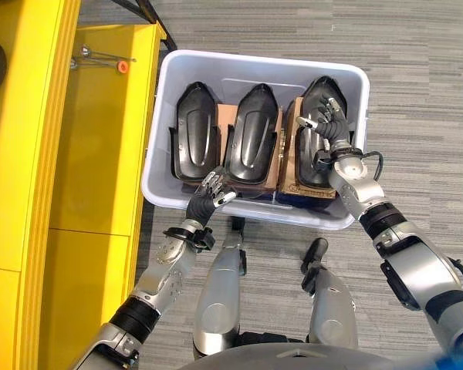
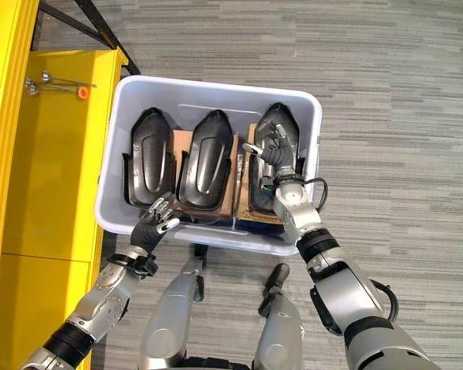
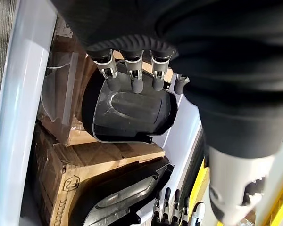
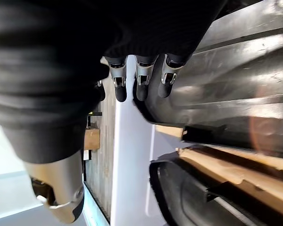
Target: Move parts from the plastic box to the shelf.
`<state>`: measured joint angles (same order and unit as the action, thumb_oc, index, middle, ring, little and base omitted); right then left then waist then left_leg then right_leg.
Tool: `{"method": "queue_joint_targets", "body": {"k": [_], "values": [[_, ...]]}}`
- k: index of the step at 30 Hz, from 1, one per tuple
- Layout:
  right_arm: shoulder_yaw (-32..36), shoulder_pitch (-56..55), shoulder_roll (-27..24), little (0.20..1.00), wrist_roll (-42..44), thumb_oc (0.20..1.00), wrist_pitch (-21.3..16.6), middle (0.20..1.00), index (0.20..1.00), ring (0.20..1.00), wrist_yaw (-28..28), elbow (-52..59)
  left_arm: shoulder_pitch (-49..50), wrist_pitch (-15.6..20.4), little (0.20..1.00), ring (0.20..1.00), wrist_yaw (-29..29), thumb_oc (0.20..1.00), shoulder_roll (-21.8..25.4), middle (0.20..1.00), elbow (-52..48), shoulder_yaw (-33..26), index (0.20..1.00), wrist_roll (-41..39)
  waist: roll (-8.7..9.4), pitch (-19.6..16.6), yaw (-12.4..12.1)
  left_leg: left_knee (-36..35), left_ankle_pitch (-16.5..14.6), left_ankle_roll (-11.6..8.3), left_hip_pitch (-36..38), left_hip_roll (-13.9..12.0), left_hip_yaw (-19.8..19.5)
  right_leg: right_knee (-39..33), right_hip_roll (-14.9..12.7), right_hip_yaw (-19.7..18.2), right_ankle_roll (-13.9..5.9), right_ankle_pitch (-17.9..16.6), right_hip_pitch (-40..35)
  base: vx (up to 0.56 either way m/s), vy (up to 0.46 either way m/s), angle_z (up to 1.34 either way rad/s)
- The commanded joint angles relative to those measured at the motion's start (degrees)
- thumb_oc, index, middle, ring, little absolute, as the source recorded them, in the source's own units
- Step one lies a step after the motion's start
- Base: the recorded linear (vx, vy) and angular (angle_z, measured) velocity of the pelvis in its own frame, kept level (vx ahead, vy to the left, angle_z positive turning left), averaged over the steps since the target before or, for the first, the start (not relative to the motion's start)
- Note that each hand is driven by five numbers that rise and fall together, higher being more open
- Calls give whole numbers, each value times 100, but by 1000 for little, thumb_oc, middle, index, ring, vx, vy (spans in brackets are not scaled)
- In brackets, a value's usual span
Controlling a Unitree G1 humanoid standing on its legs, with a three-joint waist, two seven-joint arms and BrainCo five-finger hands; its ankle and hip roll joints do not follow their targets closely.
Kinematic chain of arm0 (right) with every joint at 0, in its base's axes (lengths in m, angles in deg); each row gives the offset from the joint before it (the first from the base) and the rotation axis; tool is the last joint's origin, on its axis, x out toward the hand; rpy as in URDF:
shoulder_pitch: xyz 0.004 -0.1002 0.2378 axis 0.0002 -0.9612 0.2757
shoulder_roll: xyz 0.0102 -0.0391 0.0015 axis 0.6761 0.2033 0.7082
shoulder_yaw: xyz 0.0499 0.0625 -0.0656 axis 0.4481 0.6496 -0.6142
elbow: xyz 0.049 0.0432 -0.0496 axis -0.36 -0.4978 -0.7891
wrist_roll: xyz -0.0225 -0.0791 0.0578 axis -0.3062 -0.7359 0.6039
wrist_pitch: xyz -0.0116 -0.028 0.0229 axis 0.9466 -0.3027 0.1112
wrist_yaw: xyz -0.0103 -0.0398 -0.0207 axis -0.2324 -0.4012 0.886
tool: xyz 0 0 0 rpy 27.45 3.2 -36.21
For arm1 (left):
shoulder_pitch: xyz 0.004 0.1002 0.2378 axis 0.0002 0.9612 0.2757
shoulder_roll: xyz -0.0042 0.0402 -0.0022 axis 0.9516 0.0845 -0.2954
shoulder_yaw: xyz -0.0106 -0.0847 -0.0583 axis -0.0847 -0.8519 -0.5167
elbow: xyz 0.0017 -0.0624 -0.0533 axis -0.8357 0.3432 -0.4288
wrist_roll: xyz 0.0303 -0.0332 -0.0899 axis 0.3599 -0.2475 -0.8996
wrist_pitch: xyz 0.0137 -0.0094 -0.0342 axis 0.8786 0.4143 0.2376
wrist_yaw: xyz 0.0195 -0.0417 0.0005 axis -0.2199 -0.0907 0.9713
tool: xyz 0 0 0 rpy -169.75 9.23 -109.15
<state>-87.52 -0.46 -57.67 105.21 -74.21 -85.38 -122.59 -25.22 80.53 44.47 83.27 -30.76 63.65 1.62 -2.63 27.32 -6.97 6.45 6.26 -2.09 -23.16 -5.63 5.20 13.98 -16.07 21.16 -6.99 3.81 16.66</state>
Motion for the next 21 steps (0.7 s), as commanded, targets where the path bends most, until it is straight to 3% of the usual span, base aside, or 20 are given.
{"method": "queue_joint_targets", "body": {"k": [1, 7, 21], "values": [[194, 345, -214, 1000, 86, 1000, -441, 1000, 1000, 1000, -120, 285, 35, 316, 1000, 1000, -85, 1000, 48, 1000, -449, 114, 1000, -109, 111, -44, -10, 682, -691, -175, -61, -283, -153, -216, -304, -120, -162, -583, 262, 0, 0, 0], [356, -13, -179, 1000, -56, 1000, -558, 1000, 1000, 1000, -229, 732, 21, 346, 1000, 1000, -164, 1000, -28, 1000, -404, 82, 1000, -119, 123, 21, 80, 767, -728, -158, -149, -276, -146, -163, -330, -160, -158, -573, 353, 2, 1, -1], [105, 66, 73, 1000, 96, 1000, -520, 1000, 1000, 1000, -103, 101, 7, 414, 1000, 1000, -202, 1000, -6, 1000, -501, 139, 1000, -182, 80, 170, 26, 858, -828, -205, -324, -278, -174, -84, -321, -165, -215, -485, 487, 12, -5, -1]]}}
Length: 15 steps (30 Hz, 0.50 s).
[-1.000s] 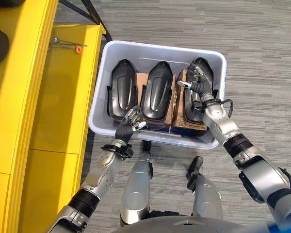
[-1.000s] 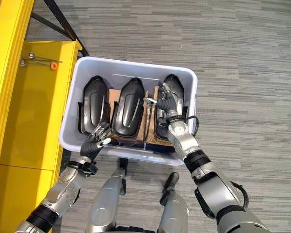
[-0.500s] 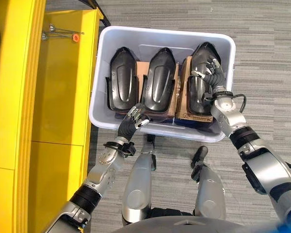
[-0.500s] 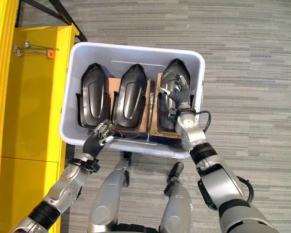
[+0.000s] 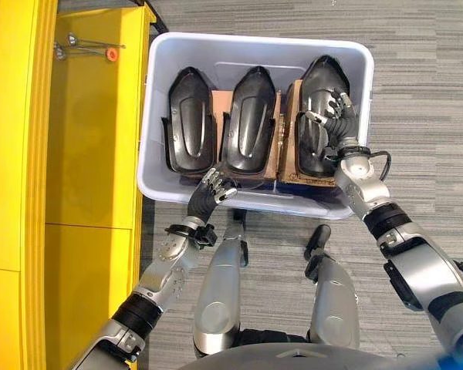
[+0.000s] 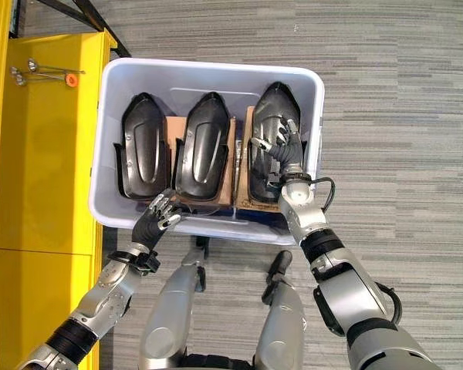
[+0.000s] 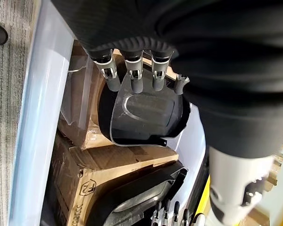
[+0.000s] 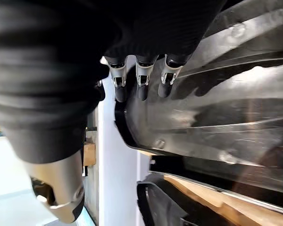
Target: Move parts from the plastic box to the shelf.
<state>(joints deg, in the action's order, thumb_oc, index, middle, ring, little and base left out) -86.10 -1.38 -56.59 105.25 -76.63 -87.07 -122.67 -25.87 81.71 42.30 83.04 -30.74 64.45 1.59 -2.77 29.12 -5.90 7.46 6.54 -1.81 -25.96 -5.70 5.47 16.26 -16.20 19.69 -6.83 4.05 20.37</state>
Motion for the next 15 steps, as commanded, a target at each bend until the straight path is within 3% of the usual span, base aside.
{"method": "queue_joint_targets", "body": {"k": [1, 15], "values": [[-89, 202, 25, 1000, 85, 1000, -256, 1000, 1000, 1000, 85, -44, 70, 309, 1000, 1000, 9, 1000, 36, 1000, -536, 78, 1000, -187, 75, 11, -105, 767, -856, -229, -81, -259, -213, -303, -314, -15, -229, -508, 136, 0, 0, 0], [-444, 370, 354, 1000, 79, 1000, -106, 1000, 1000, 1000, 275, -759, 24, 349, 1000, 1000, -18, 1000, 76, 1000, -560, 201, 1000, -204, 40, 65, -254, 816, -858, -190, -247, -192, -283, -263, -351, 54, -240, -523, 215, -1, 1, 0]]}}
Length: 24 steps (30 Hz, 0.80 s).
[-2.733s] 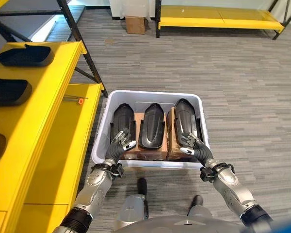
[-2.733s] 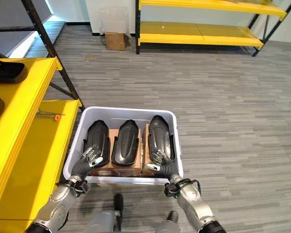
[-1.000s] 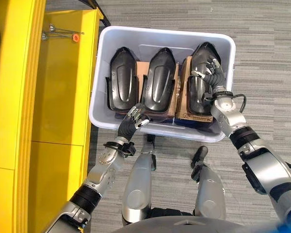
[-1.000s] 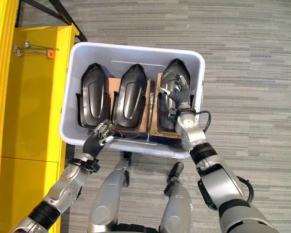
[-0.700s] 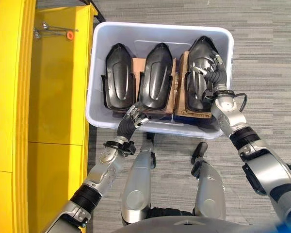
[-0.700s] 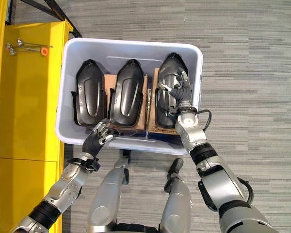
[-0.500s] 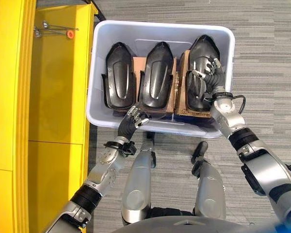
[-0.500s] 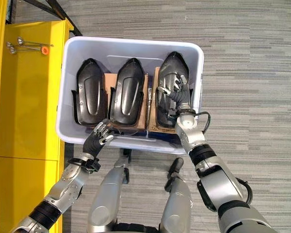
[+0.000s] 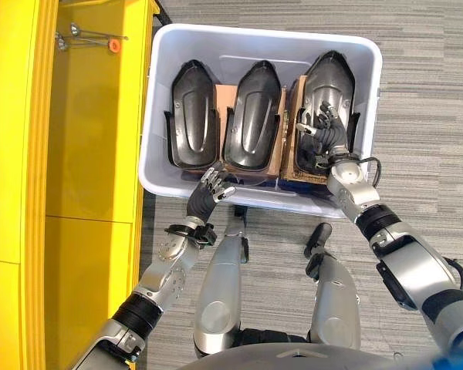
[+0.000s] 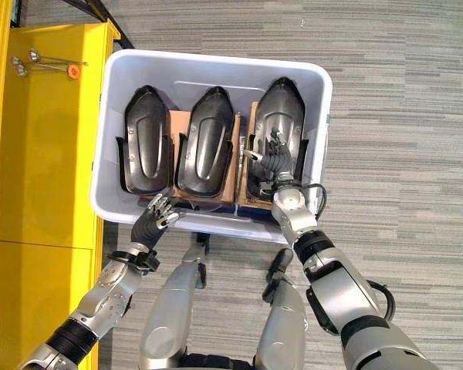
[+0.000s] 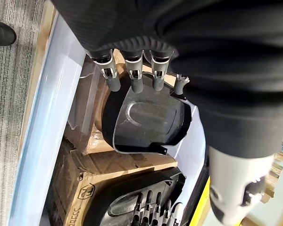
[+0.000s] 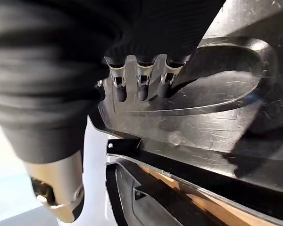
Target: Move parts from the plastic box to the shelf.
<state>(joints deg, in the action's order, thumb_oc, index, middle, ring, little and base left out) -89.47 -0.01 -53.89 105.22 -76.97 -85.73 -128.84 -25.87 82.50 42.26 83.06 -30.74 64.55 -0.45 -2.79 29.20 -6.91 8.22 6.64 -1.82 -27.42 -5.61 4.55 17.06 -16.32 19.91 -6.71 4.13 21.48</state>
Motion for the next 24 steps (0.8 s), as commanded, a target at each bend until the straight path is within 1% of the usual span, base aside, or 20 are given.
{"method": "queue_joint_targets", "body": {"k": [1, 6, 10, 15, 24], "values": [[-122, 223, 124, 1000, 114, 1000, -49, 1000, 1000, 1000, 185, -244, 37, 269, 1000, 1000, -5, 1000, 71, 1000, -564, 205, 1000, -16, 36, 56, -172, 732, -864, -185, -104, -187, -203, -354, -337, 45, -255, -534, 97, -7, 6, 5], [-197, 252, 178, 1000, 0, 1000, 28, 1000, 1000, 1000, 238, -586, 32, 296, 1000, 1000, -6, 1000, 93, 1000, -550, 216, 1000, -25, 8, 57, -237, 720, -849, -170, -113, -160, -227, -354, -359, 77, -262, -549, 82, -8, 10, 4], [-284, 157, 229, 1000, -94, 1000, 47, 1000, 1000, 1000, 259, -527, 18, 307, 1000, 1000, -40, 1000, 81, 1000, -539, 187, 1000, -14, 5, 57, -248, 690, -831, -163, -109, -147, -232, -346, -365, 99, -261, -544, 81, -2, 3, 1], [-387, -55, 296, 1000, -142, 1000, 61, 1000, 1000, 1000, 302, -298, 16, 308, 1000, 1000, -38, 1000, 57, 1000, -509, 223, 1000, -25, 47, 57, -213, 701, -834, -160, -97, -145, -233, -335, -371, 85, -261, -545, 75, -5, 11, 5], [-398, -162, 287, 1000, -193, 1000, 74, 1000, 1000, 1000, 298, -202, 15, 313, 1000, 1000, -34, 1000, 56, 1000, -490, 242, 1000, -48, 91, 56, -177, 693, -845, -159, -29, -146, -216, -343, -366, 74, -271, -550, 15, -1, 1, 0]]}}
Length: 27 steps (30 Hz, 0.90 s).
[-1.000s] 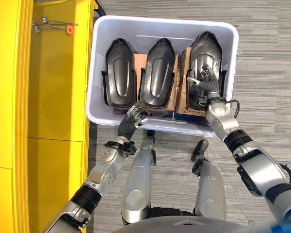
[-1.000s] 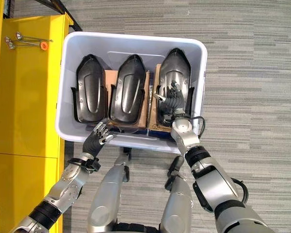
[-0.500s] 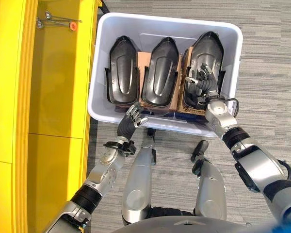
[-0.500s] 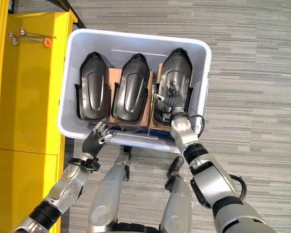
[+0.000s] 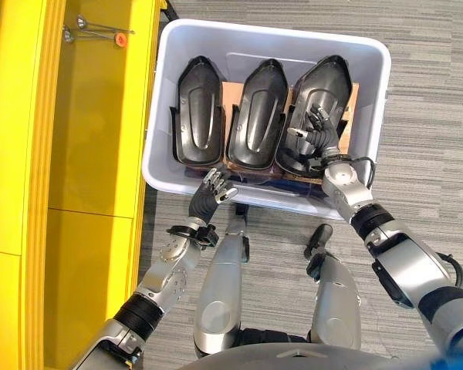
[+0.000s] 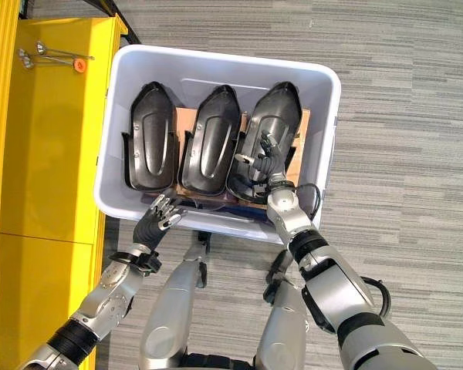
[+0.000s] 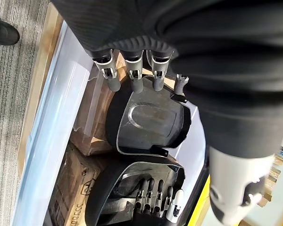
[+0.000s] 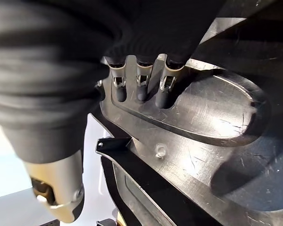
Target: Move parts from the plastic box to the shelf.
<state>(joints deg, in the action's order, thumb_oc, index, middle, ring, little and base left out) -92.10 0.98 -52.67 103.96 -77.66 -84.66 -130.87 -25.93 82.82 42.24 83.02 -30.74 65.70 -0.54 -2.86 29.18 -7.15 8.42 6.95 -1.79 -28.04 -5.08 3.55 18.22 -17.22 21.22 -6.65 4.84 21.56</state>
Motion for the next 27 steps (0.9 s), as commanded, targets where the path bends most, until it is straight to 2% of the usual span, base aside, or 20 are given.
{"method": "queue_joint_targets", "body": {"k": [1, 6, 16, 20, 21, 27], "values": [[-127, -292, 145, 1000, -67, 1000, 135, 1000, 1000, 1000, 181, 60, 25, 286, 1000, 1000, -41, 1000, 66, 1000, -488, 115, 1000, -31, 105, 58, -144, 675, -879, -161, 42, -197, -117, -460, -275, -58, -278, -622, -4, 0, 0, 0], [-67, -361, -30, 1000, -68, 1000, 98, 1000, 1000, 1000, 133, 564, 39, 293, 1000, 1000, -66, 1000, 67, 1000, -475, 36, 1000, -20, 159, 57, -99, 662, -887, -165, 115, -224, -99, -471, -271, -65, -280, -624, -47, 0, 0, 0], [438, -992, -586, 1000, -300, 1000, -144, 1000, 1000, 1000, -57, 2683, 46, 273, 1000, 1000, -155, 1000, 2, 1000, -459, -177, 1000, 63, 394, -35, 112, 698, -958, -160, 240, -269, -78, -504, -243, -77, -306, -627, -189, 0, 0, 0], [662, -1330, -637, 1000, -427, 1000, -241, 1000, 1000, 1000, -86, 3534, 47, 250, 1000, 1000, -196, 1000, -21, 1000, -478, -275, 1000, 74, 475, -89, 195, 727, -995, -156, 276, -282, -75, -504, -238, -102, -318, -618, -233, -14, 3, 0], [671, -1331, -641, 1000, -429, 1000, -237, 1000, 1000, 1000, -88, 3545, 40, 250, 1000, 1000, -195, 1000, -19, 1000, -482, -272, 1000, 76, 487, -80, 204, 716, -871, -114, 208, -251, -55, -542, -266, -70, -265, -722, -186, -58, 22, 0], [850, -1639, -602, 1000, -430, 1000, -372, 1000, 1000, 1000, -72, 4169, 82, 236, 1000, 1000, -214, 1000, -43, 1000, -478, -353, 1000, 116, 538, -120, 287, 759, -893, -109, 221, -264, -28, -533, -260, -115, -270, -720, -187, -9, 7, -1]]}}
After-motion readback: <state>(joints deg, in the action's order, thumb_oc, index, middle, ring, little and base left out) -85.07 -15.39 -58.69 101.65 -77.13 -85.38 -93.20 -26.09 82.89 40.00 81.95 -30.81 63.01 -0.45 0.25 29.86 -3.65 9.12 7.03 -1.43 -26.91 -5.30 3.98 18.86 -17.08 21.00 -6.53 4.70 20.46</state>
